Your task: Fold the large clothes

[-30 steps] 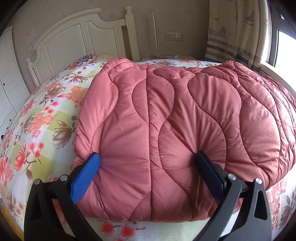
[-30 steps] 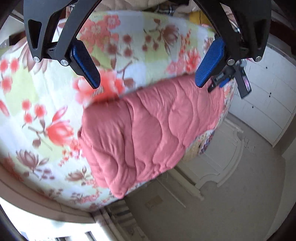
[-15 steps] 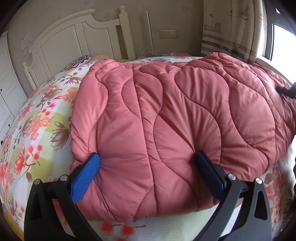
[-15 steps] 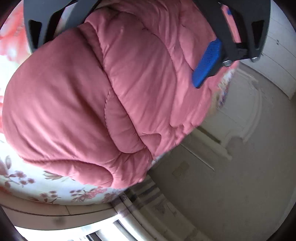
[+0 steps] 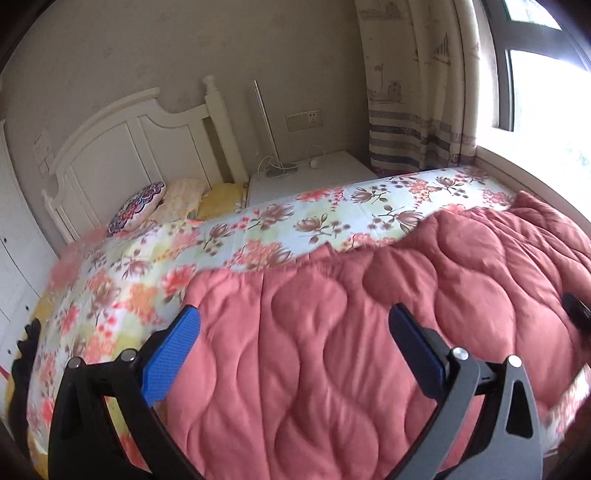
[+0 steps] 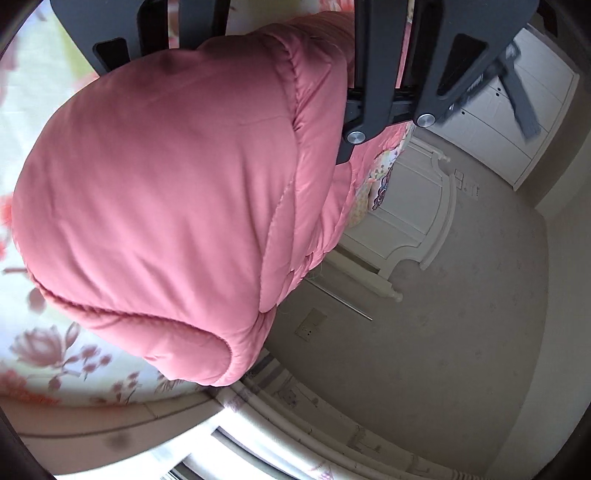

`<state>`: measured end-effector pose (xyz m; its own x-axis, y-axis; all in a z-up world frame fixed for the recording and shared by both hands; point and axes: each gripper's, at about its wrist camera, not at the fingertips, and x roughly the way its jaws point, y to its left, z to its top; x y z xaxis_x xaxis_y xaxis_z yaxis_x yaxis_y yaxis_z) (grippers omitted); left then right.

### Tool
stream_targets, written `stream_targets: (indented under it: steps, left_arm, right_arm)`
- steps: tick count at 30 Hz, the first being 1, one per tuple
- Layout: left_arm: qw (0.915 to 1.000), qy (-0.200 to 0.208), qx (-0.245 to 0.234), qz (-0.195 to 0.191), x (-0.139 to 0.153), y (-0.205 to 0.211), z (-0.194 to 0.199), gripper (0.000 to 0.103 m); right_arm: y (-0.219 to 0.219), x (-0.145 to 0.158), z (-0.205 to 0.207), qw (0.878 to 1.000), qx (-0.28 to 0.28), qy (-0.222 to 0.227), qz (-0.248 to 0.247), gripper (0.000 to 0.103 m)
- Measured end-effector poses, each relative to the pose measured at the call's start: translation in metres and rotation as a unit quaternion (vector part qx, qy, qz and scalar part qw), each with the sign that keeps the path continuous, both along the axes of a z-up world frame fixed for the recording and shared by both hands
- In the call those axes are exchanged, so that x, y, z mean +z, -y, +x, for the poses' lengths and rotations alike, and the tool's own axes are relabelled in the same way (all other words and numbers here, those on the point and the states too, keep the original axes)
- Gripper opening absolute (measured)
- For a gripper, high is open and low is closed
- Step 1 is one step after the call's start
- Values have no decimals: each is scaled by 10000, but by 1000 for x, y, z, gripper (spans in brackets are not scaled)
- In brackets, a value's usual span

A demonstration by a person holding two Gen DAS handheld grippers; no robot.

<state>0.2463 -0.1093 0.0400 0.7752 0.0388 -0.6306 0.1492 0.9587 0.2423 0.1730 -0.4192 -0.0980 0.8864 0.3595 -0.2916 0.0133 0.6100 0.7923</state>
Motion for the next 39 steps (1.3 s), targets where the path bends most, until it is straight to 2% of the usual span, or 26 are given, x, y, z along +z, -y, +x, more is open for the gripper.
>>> stream_targets:
  steps: [3,4,6,7,8,10,13,15,22,25,27,29,30,31,32,33,34,35,36,37,39]
  left_arm:
    - [9997,-174,134,102,-14,36,25,101]
    - [9993,-185,171,270,-26,49,30,101]
    - [9961,-284,222,810,-65,71,41,101]
    - [9947,-495,149,892,-90,78,47,101]
    - [9965,-391,160,719,-97,78,45,101]
    - [9966,-392,178,707,-94,75,46,101]
    - [9979,-550,129,317,-95,63,51,101]
    - [9982,-562,135,188,-95,59,53,101]
    - [9978,-130,360,541,-93,66,43,101]
    - [9989,-283,234,280,-82,55,42,99]
    - [9999,8,140,-37,-55,37,27,96]
    - [9966,779,147,-211,-12,4,-5,98]
    - [9946,997,200,-198,-1,-8,-14,101]
    - [9908,1272,406,-209,13,-38,-24,101]
    - [9896,1256,596,-382,20,-67,-26,101]
    - [9883,1159,741,-652,22,-95,-26,101]
    - [9853,1052,902,-1001,21,-128,-27,101]
    - [9806,975,1083,-1311,18,-161,-30,101]
    - [9769,946,1229,-1467,16,-185,-33,101]
    - [9730,954,1399,-1570,15,-211,-39,100]
    - [9690,1009,1581,-1607,15,-245,-52,100]
  right_arm:
    - [7,4,-20,9998,19,37,-216,34]
    - [8,4,-23,9996,22,46,-285,34]
    - [11,9,-26,9992,19,63,-393,34]
    - [10,10,-29,9988,27,92,-470,34]
    - [7,14,-31,9982,67,142,-585,34]
    - [-4,21,-37,9947,88,252,-994,34]
    - [-19,39,-39,9882,90,475,-1455,34]
    - [-28,48,-38,9844,63,564,-1663,34]
    - [-69,76,-29,9670,-166,661,-2456,34]
    - [-90,84,-27,9569,-328,659,-2809,34]
    - [-101,88,-26,9484,-456,651,-3068,34]
    - [-117,93,-26,9314,-560,650,-3537,34]
    - [-125,95,-25,9215,-597,631,-3785,35]
    - [-140,97,-24,9046,-627,578,-4176,35]
    - [-154,98,-23,8882,-653,560,-4513,35]
    - [-170,99,-22,8667,-677,574,-4909,35]
    - [-197,97,-20,8294,-636,625,-5514,35]
    - [-226,92,-18,7864,-536,683,-6116,35]
    - [-244,86,-16,7560,-443,722,-6491,36]
    - [-276,74,-14,7013,-257,820,-7077,36]
    - [-332,41,-11,5975,155,1069,-7946,36]
